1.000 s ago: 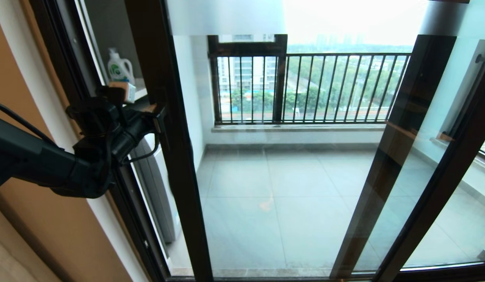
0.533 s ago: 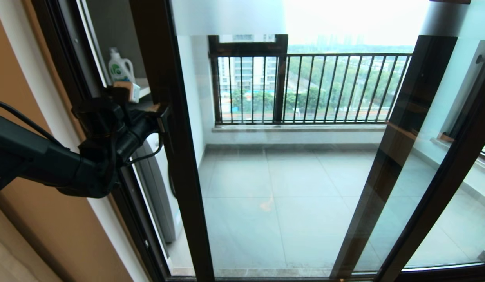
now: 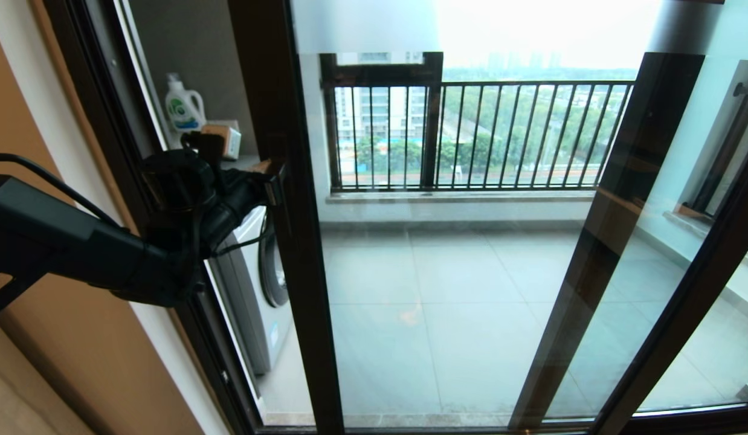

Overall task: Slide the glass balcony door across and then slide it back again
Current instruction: Open the slid door

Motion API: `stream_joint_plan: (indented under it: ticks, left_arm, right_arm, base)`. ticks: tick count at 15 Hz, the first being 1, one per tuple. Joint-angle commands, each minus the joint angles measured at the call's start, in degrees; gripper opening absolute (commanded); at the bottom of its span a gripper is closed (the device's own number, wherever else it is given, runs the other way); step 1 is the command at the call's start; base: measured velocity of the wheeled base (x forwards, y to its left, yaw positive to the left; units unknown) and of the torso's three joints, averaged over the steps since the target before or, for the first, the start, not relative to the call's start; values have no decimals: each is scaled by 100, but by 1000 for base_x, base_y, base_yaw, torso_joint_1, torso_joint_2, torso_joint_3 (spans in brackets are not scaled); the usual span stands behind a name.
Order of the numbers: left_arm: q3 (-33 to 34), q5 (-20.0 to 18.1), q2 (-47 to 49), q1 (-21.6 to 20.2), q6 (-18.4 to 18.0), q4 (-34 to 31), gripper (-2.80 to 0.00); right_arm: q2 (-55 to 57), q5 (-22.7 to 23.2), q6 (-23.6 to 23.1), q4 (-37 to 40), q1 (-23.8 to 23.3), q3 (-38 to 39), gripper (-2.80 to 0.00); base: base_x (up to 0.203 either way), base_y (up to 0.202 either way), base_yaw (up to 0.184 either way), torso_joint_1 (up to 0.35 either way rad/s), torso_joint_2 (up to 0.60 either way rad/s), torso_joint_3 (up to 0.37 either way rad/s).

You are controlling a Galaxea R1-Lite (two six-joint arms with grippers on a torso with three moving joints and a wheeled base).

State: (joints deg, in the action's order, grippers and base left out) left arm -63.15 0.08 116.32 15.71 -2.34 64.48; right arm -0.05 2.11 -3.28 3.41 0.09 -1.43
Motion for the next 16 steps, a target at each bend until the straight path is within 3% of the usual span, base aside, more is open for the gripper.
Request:
stream_joint_plan:
  ticks: [1,5,9,16]
  left_arm:
    - [-65,53,14,150,-3,-64,-280]
    - [-249,68,130,358,-12,-181,-280]
    - [-514,412,365,588,-187,-243,-280]
    - [-940,423,598,859,-293,-325,-280]
  right_arm:
    - [4,0,-6,1,1,-7,-280]
    - [5,9,-6,1,0,-7,-280]
    - [5,6,-6,1,0,2,-280]
    - [5,9,-6,1,0,2,-280]
  base:
    - [0,0,0,0,0,0]
    - [0,0,0,0,0,0]
    - [0,0,0,0,0,0]
    - [0,0,0,0,0,0]
